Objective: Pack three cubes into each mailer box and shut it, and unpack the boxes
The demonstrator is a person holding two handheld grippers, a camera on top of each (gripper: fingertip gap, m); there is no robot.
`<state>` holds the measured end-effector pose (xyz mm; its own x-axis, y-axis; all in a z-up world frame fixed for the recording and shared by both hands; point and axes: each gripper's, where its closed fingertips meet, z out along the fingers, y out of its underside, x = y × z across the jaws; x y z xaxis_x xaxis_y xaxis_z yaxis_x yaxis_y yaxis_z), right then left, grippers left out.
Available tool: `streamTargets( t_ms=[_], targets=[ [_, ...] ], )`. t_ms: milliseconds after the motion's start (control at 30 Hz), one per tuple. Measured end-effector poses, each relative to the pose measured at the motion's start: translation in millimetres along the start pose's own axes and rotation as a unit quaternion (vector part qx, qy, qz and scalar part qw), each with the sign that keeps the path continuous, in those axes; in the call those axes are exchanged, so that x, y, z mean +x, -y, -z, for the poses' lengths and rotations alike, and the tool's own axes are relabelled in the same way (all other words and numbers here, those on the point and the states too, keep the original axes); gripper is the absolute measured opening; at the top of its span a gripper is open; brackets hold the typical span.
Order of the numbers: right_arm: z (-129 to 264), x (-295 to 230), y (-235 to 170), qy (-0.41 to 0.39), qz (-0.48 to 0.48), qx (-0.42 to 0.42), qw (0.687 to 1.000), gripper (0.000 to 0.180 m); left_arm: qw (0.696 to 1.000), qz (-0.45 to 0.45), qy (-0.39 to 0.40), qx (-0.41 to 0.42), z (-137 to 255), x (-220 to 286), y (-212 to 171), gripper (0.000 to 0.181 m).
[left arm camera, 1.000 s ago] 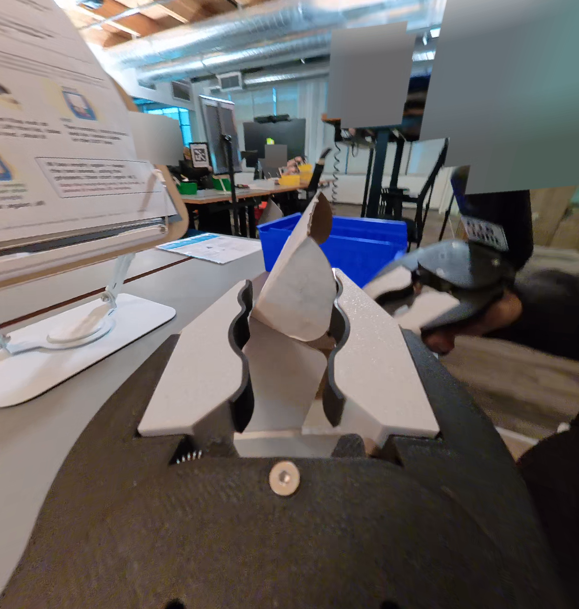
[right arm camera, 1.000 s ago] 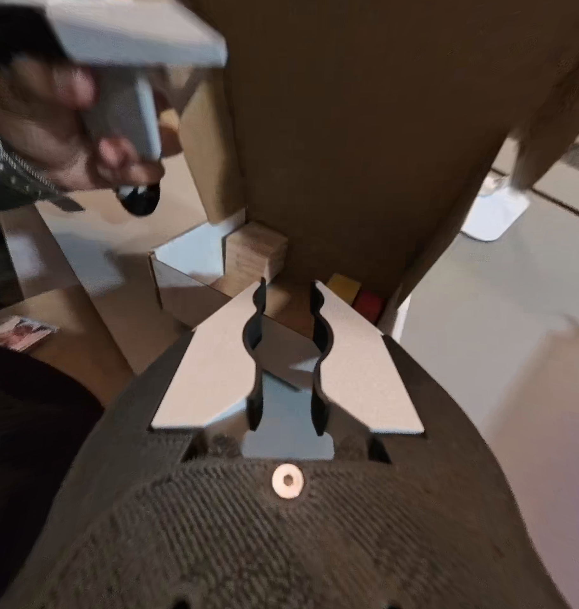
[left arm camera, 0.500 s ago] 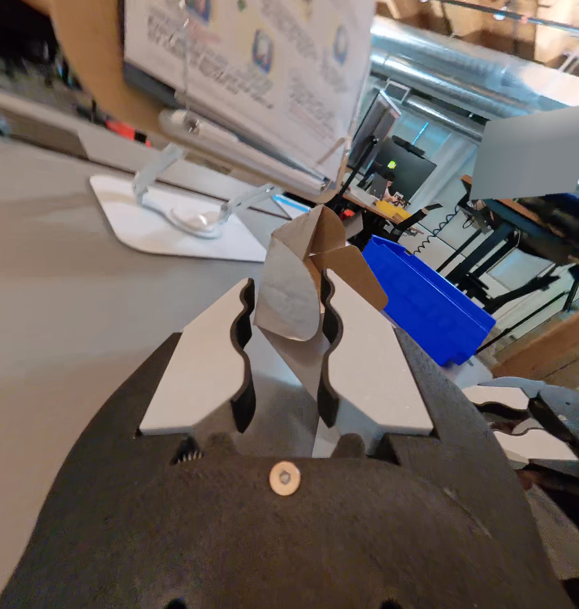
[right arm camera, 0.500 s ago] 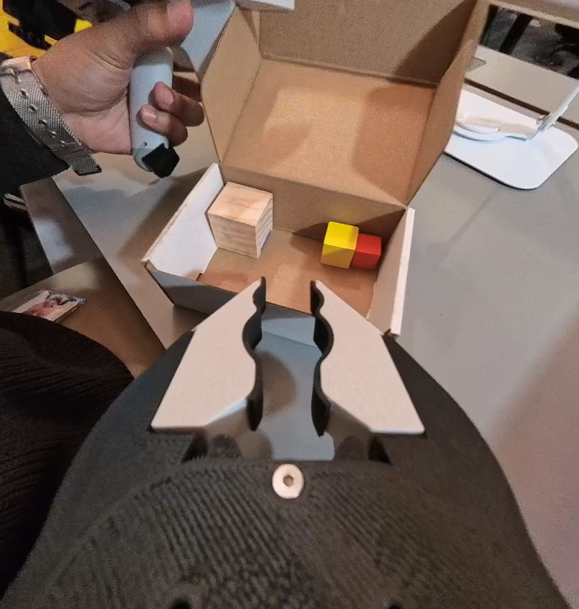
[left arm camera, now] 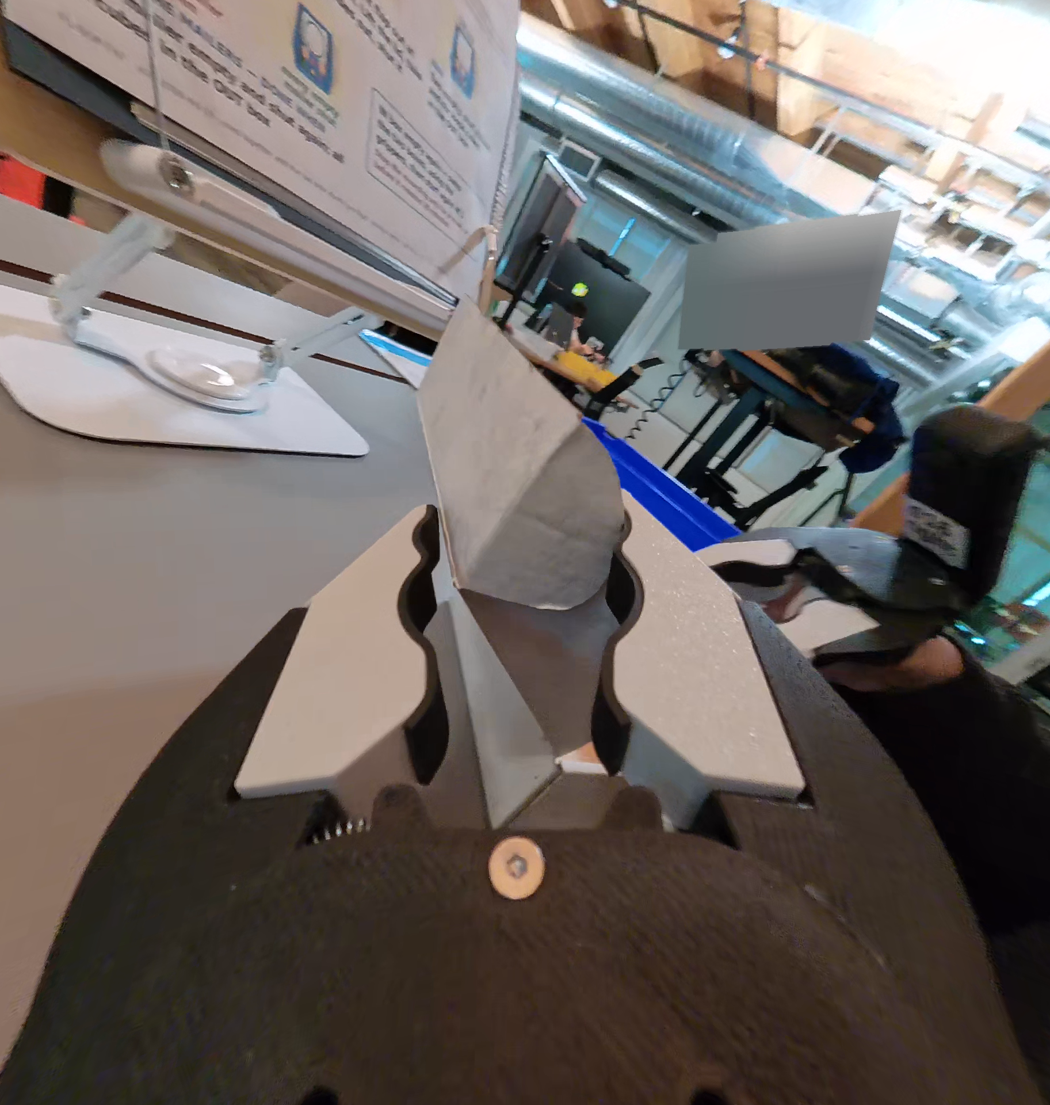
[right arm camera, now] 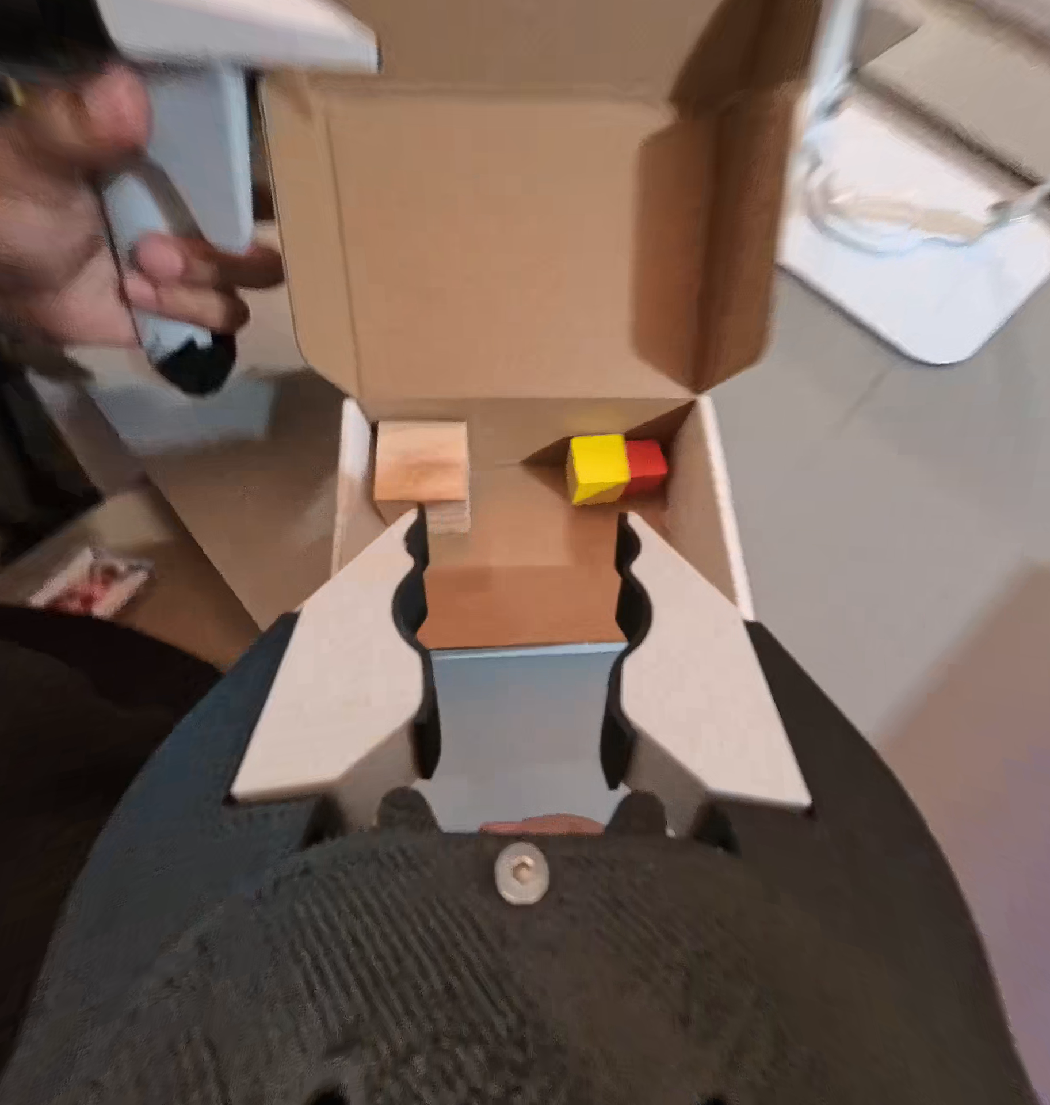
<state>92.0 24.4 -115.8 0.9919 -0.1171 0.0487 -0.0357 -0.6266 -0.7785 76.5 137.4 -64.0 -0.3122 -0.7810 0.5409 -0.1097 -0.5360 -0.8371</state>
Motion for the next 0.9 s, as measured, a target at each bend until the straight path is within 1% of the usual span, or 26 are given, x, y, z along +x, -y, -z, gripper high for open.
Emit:
streamTargets(
  t_ms=[33,67,133,167,233,267,367,500,600,667,700,767,833,900],
  targets=[
    [-10,-2,-5,0.007,0.021,-0.034,0.999,0.065,1.000,0.006,-0.014,0.001,0,4,-1,0.057],
    [-20,-1,-6,0.003,0.039,-0.059,0.997,0.060,1.000,0.010,-0.024,0.002,0,6,-1,0.057],
    [-36,-2,3,0.001,0.042,-0.072,0.996,0.040,0.999,0.015,-0.029,0.005,1,4,-1,0.058],
    [-40,-11,8,0.024,0.033,-0.071,0.997,0.037,0.999,0.017,-0.030,0.005,2,3,-1,0.058],
    [-45,-31,12,0.079,0.020,-0.075,0.994,0.042,0.999,0.025,-0.035,0.005,3,1,-2,0.058],
    [-47,-35,11,0.089,0.021,-0.084,0.992,0.043,0.999,0.027,-0.036,0.006,4,1,-2,0.058],
    [-54,-39,-3,0.091,0.038,-0.120,0.988,0.049,0.999,0.027,-0.040,0.009,3,2,-2,0.059],
    [-59,-44,-3,0.118,0.031,-0.118,0.985,0.053,0.998,0.031,-0.049,0.011,3,3,-1,0.056],
    [-61,-37,-6,0.134,0.007,-0.122,0.983,0.067,0.998,0.024,-0.054,0.012,2,6,-1,0.057],
    [-59,-34,-10,0.147,-0.017,-0.130,0.980,0.068,0.998,0.014,-0.053,0.011,2,8,-2,0.058],
    [-58,-31,-11,0.146,-0.025,-0.130,0.980,0.063,0.999,0.008,-0.052,0.012,2,9,-2,0.058],
    [-53,-18,-10,0.116,-0.019,-0.124,0.985,0.042,0.999,0.002,-0.052,0.012,2,10,-2,0.058],
    [-47,1,-11,0.068,-0.001,-0.126,0.990,0.038,0.999,0.001,-0.053,0.012,2,10,-2,0.058],
    [-41,3,-10,0.076,-0.008,-0.122,0.990,0.040,0.998,0.002,-0.054,0.011,3,10,-2,0.058]
  ],
)
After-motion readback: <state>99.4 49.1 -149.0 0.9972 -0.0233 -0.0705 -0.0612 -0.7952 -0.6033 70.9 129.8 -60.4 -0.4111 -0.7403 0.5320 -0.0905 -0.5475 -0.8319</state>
